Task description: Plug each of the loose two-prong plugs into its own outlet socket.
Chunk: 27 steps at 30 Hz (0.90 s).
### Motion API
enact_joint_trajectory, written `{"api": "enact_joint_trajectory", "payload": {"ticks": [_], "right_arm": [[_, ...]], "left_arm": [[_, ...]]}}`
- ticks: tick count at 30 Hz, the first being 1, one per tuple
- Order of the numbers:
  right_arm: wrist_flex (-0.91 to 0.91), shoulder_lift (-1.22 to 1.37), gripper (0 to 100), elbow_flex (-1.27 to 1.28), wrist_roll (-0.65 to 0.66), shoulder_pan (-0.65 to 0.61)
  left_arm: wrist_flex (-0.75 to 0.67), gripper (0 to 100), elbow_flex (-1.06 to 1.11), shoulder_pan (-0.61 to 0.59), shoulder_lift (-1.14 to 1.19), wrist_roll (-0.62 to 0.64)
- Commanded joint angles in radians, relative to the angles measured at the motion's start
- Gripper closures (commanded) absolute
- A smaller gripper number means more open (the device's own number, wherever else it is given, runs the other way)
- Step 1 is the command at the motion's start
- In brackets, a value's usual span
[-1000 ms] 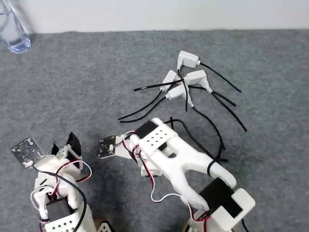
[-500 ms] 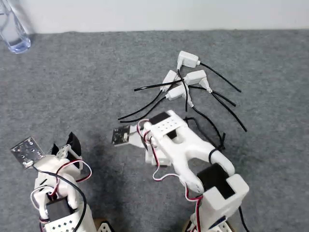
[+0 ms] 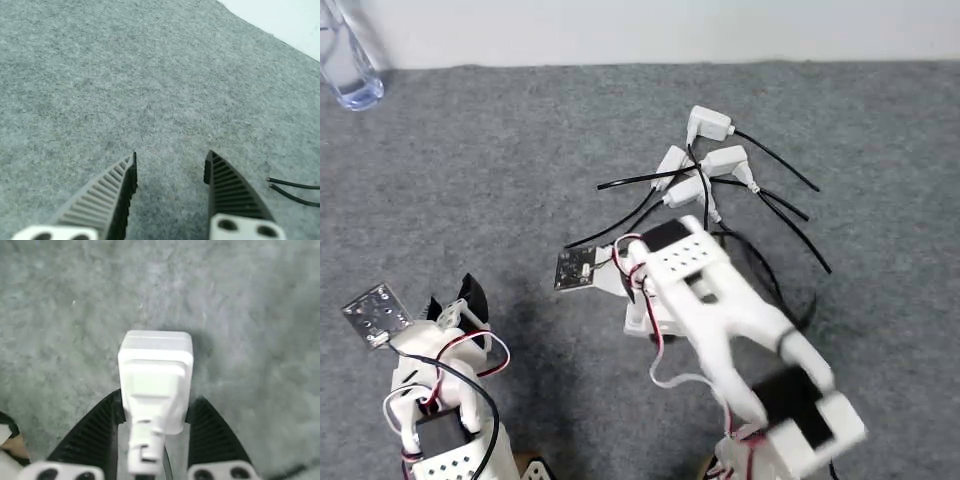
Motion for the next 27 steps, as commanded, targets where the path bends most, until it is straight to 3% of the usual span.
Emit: {"api": "enact_joint_trajectory", "payload": {"ticks": [1,5,10,19,27], "right_arm": [[0.058,-0.213,99.1,-0.026,0.005,0.042],[0.042,-0.335,99.1,-0.109,0.003,0.160],[-0.119,-0.346,99.1,-0.198,0.003,0.311],[-0.492,-0.162,99.1,-0.201,0.003,0.311],[-0.951,0.125,99.1,-0.199,0.003,0.343]], "left_arm": [[0.002,79,-0.004,0.008,-0.009,-0.008],[0.003,79,-0.004,0.006,-0.009,-0.008],[0.018,79,-0.004,0.009,-0.009,-0.008],[0.021,79,-0.004,0.009,-0.009,-0.008],[0.021,79,-0.004,0.009,-0.009,-0.008]]}}
